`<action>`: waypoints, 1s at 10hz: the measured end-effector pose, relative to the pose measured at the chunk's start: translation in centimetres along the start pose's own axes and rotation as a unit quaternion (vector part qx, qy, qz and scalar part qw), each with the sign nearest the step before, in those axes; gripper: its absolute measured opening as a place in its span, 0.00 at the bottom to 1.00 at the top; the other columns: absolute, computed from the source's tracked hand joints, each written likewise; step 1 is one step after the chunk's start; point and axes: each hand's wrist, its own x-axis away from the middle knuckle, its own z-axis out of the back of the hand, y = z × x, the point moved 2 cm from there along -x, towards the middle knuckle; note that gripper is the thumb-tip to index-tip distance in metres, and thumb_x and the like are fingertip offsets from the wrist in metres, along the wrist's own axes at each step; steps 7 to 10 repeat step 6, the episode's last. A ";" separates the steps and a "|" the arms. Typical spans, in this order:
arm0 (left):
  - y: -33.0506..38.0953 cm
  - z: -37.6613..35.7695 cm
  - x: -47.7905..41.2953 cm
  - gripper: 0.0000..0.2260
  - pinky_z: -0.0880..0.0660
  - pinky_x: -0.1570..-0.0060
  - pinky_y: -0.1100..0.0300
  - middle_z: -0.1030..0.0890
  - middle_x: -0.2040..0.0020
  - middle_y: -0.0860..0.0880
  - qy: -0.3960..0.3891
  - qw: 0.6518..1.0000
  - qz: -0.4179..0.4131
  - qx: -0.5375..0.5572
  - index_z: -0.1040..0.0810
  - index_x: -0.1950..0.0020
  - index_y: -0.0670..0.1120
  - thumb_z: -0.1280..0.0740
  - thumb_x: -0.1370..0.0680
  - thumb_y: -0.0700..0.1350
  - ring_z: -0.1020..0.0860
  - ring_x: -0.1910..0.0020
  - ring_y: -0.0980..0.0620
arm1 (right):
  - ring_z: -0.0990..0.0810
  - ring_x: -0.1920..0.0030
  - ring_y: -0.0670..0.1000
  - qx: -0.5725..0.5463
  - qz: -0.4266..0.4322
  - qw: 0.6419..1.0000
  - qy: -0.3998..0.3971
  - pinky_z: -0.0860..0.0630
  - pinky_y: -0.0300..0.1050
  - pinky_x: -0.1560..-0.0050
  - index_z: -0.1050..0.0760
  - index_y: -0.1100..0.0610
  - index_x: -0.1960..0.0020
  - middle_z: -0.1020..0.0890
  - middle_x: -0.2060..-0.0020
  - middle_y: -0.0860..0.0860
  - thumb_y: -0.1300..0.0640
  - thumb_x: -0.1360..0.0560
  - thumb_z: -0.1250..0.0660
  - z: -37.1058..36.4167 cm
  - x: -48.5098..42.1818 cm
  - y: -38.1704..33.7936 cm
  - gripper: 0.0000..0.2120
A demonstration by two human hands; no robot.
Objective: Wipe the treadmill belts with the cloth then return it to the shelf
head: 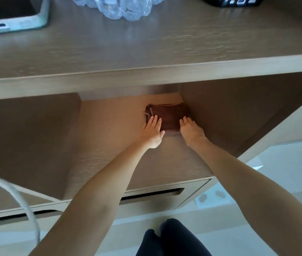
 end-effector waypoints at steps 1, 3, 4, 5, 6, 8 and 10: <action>-0.4 -0.4 -1.6 0.25 0.57 0.27 0.54 0.59 0.23 0.46 0.032 0.999 -0.002 0.000 0.57 0.24 0.44 0.53 0.17 0.52 0.61 0.25 0.50 | 0.50 0.24 0.57 -0.039 -0.014 0.999 -0.001 0.41 0.49 0.28 0.55 0.65 0.24 0.50 0.24 0.59 0.71 0.26 0.37 0.0 -1.7 0.5 0.38; -1.5 -0.3 -5.4 0.25 0.56 0.27 0.50 0.58 0.22 0.49 0.070 0.997 0.004 -0.027 0.56 0.23 0.47 0.53 0.18 0.53 0.60 0.25 0.53 | 0.46 0.25 0.58 -0.048 -0.031 0.998 0.012 0.34 0.52 0.31 0.50 0.66 0.25 0.46 0.25 0.61 0.71 0.25 0.39 0.7 -5.3 0.7 0.33; -2.2 1.3 -6.8 0.25 0.55 0.27 0.46 0.58 0.23 0.52 0.051 0.998 0.014 -0.030 0.56 0.23 0.50 0.52 0.18 0.53 0.60 0.25 0.54 | 0.43 0.26 0.60 -0.055 -0.023 0.998 0.013 0.33 0.54 0.32 0.46 0.67 0.26 0.44 0.26 0.63 0.72 0.24 0.43 2.2 -6.9 1.1 0.28; -2.7 2.3 -6.5 0.26 0.53 0.27 0.44 0.59 0.23 0.51 0.057 0.998 0.006 -0.039 0.52 0.23 0.52 0.47 0.19 0.53 0.60 0.24 0.51 | 0.43 0.27 0.60 -0.067 -0.030 0.997 0.021 0.34 0.54 0.32 0.47 0.66 0.26 0.44 0.26 0.63 0.71 0.24 0.42 2.5 -6.5 0.6 0.28; -3.0 2.6 -4.7 0.26 0.52 0.27 0.46 0.55 0.22 0.50 0.120 0.992 -0.019 -0.038 0.46 0.24 0.51 0.44 0.20 0.54 0.57 0.24 0.51 | 0.45 0.26 0.58 -0.092 -0.022 0.994 0.060 0.38 0.52 0.30 0.51 0.61 0.24 0.45 0.25 0.60 0.67 0.23 0.41 2.7 -4.5 0.0 0.32; -3.0 2.6 -4.7 0.26 0.52 0.27 0.46 0.55 0.22 0.50 0.120 0.992 -0.019 -0.038 0.46 0.24 0.51 0.44 0.20 0.54 0.57 0.24 0.51 | 0.45 0.26 0.58 -0.092 -0.022 0.994 0.060 0.38 0.52 0.30 0.51 0.61 0.24 0.45 0.25 0.60 0.67 0.23 0.41 2.7 -4.5 0.0 0.32; -3.0 2.6 -4.7 0.26 0.52 0.27 0.46 0.55 0.22 0.50 0.120 0.992 -0.019 -0.038 0.46 0.24 0.51 0.44 0.20 0.54 0.57 0.24 0.51 | 0.45 0.26 0.58 -0.092 -0.022 0.994 0.060 0.38 0.52 0.30 0.51 0.61 0.24 0.45 0.25 0.60 0.67 0.23 0.41 2.7 -4.5 0.0 0.32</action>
